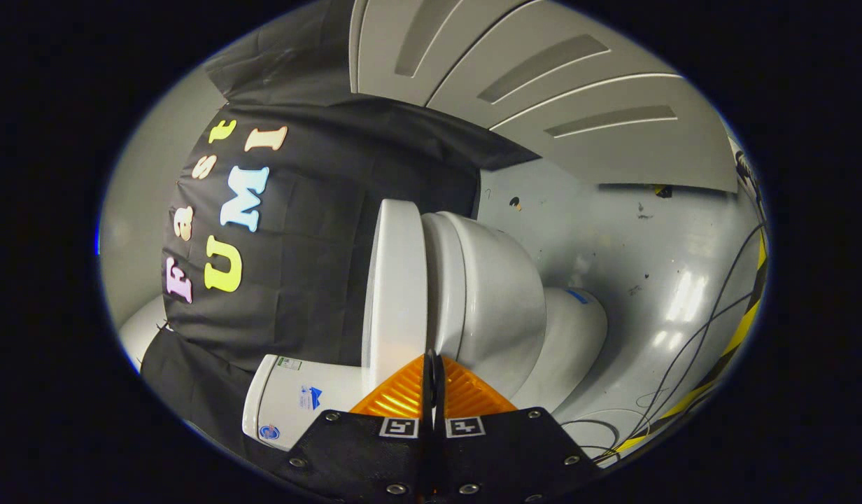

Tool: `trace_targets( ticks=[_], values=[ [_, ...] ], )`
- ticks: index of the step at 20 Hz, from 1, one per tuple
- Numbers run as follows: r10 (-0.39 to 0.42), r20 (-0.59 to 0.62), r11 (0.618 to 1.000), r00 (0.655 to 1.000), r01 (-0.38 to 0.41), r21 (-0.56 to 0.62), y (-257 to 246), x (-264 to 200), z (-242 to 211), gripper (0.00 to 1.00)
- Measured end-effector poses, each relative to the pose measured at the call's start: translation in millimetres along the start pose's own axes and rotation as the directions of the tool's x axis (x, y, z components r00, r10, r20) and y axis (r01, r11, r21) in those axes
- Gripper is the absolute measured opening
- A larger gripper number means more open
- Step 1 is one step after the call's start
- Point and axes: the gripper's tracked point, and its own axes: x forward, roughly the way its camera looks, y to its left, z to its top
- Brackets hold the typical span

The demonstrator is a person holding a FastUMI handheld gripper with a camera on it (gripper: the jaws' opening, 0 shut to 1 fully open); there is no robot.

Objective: Open the toilet lid.

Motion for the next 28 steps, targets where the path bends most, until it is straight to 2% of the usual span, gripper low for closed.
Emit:
trace_targets(
  ticks=[11, 20, 28],
  values=[
    [0.003, -0.005, 1.000, 1.000, -0.003, 0.005, 1.7, 0.1, 2.1, 0.00],
    [-0.060, -0.002, 0.989, 0.998, 0.059, -0.138, 3.8, -2.7, 2.2, 0.00],
    [-0.117, 0.002, 0.964, 0.993, 0.114, -0.242, 16.3, -8.0, 1.3, 0.00]
  ],
)
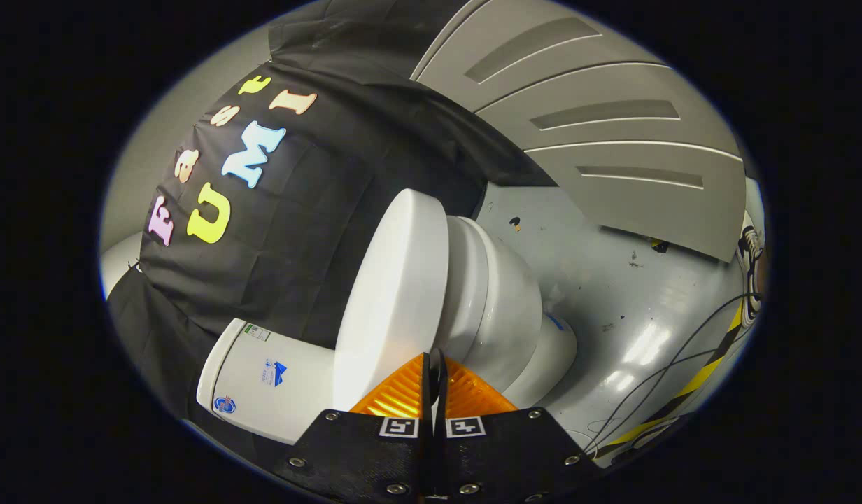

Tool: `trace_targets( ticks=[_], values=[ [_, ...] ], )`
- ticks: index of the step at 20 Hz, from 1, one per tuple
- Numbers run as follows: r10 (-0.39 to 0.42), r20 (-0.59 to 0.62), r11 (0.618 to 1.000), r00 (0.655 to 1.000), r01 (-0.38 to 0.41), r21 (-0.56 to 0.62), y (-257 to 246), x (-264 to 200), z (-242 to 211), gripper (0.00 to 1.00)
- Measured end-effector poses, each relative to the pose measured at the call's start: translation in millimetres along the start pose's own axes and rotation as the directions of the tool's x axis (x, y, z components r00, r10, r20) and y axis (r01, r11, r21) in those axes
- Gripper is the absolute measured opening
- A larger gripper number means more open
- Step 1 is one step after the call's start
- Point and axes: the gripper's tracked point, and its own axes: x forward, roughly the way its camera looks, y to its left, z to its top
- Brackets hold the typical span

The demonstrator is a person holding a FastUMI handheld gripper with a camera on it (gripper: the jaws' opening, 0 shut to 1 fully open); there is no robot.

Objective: Open the toilet lid.

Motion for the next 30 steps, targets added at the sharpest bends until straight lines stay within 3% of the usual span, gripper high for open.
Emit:
trace_targets(
  ticks=[5, 15, 21, 27, 30],
  values=[
    [-0.042, 0.001, 0.997, 0.999, 0.042, -0.061, 10.5, -6.0, 5.2, 0.00],
    [-0.059, 0.051, 0.996, 0.997, 0.063, -0.065, 45.1, -21.5, 13.2, 0.00],
    [-0.070, 0.044, 0.981, 0.997, 0.077, -0.178, 65.2, -30.2, 18.6, 0.00],
    [-0.129, 0.052, 0.916, 0.990, 0.139, -0.377, 106.4, -42.8, 22.7, 0.00],
    [-0.134, 0.075, 0.893, 0.988, 0.153, -0.423, 125.2, -50.6, 24.8, 0.00]
  ],
)
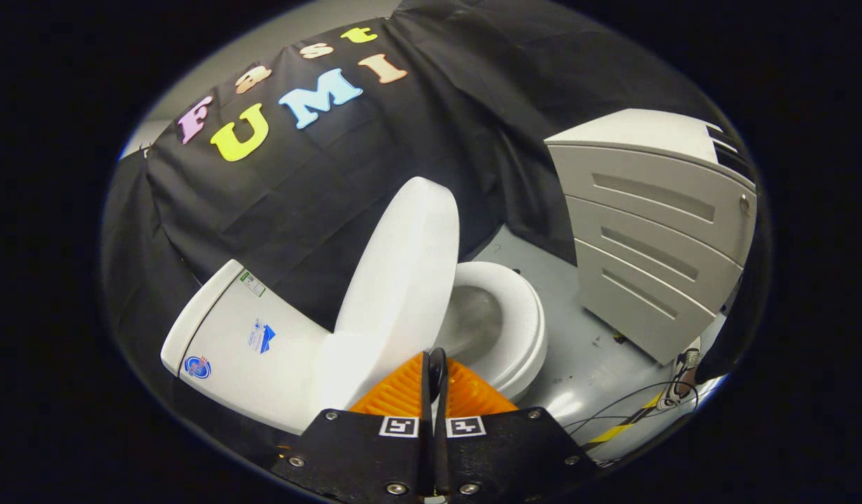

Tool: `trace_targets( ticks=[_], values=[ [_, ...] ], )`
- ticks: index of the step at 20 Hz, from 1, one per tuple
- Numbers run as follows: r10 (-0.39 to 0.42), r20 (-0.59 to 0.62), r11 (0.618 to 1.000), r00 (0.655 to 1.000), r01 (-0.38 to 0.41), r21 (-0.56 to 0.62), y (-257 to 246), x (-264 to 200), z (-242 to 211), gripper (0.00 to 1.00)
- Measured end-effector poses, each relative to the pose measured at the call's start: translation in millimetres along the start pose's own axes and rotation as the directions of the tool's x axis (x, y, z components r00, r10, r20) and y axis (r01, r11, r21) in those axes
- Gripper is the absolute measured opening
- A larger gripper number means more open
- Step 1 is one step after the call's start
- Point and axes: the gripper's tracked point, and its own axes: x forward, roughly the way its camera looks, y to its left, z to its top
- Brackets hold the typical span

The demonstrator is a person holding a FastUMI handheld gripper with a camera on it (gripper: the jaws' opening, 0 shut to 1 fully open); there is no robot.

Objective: Open the toilet lid.

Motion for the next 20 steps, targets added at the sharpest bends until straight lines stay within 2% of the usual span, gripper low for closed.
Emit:
trace_targets(
  ticks=[13, 17, 20],
  values=[
    [-0.086, 0.063, 0.990, 0.994, 0.093, -0.109, 35.1, -16.8, 10.0, 0.00],
    [-0.108, 0.090, 0.972, 0.990, 0.124, -0.199, 44.0, -20.3, 12.5, 0.00],
    [-0.105, 0.101, 0.976, 0.989, 0.122, -0.181, 49.1, -22.8, 14.1, 0.00]
  ],
)
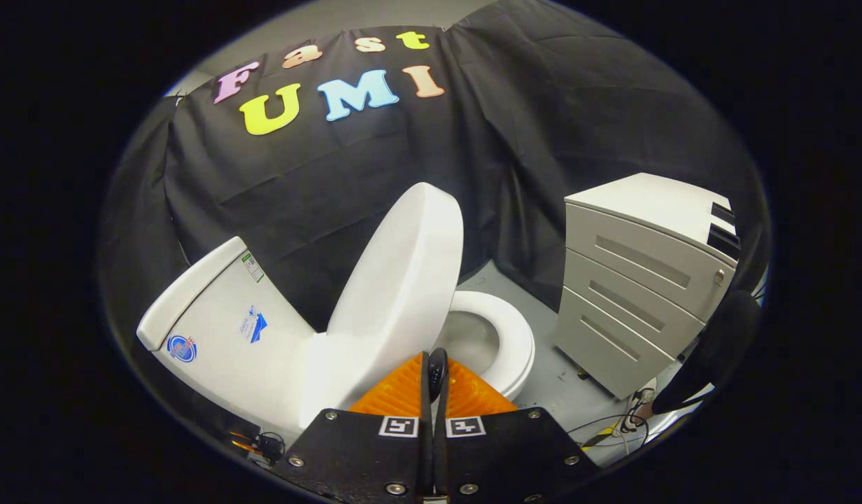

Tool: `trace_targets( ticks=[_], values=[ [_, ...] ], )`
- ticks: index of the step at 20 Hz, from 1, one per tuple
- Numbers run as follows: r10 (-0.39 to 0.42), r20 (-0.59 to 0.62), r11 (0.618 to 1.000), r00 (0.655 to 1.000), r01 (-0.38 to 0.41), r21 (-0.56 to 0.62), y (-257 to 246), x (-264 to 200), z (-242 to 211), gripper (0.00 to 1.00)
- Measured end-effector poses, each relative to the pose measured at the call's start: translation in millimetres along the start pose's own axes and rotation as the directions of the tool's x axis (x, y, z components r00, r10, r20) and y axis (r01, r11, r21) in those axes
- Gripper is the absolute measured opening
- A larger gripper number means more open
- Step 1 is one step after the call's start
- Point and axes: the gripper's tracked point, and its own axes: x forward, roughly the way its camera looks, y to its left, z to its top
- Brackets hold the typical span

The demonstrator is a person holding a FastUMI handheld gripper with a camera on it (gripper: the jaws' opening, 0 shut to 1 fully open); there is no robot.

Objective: Open the toilet lid.

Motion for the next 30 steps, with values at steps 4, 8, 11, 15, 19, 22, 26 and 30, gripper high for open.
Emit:
trace_targets(
  ticks=[4, 8, 11, 15, 19, 22, 26, 30],
  values=[
    [-0.006, 0.016, 0.999, 1.000, 0.007, -0.040, 8.6, -3.4, 0.4, 0.00],
    [0.008, 0.029, 0.997, 1.000, -0.006, -0.081, 15.2, -6.4, 4.0, 0.00],
    [0.006, 0.042, 0.992, 0.999, -0.001, -0.123, 24.4, -10.7, 6.5, 0.00],
    [0.005, 0.066, 0.979, 0.998, 0.008, -0.205, 37.2, -16.9, 12.3, 0.00],
    [0.029, 0.092, 0.975, 0.995, -0.007, -0.224, 44.4, -19.2, 14.0, 0.00],
    [0.032, 0.106, 0.963, 0.994, -0.002, -0.271, 50.3, -21.1, 14.8, 0.00],
    [0.046, 0.138, 0.953, 0.989, -0.002, -0.304, 64.2, -27.9, 19.3, 0.00],
    [0.070, 0.177, 0.963, 0.982, -0.020, -0.270, 75.1, -33.0, 18.7, 0.00]
  ],
)
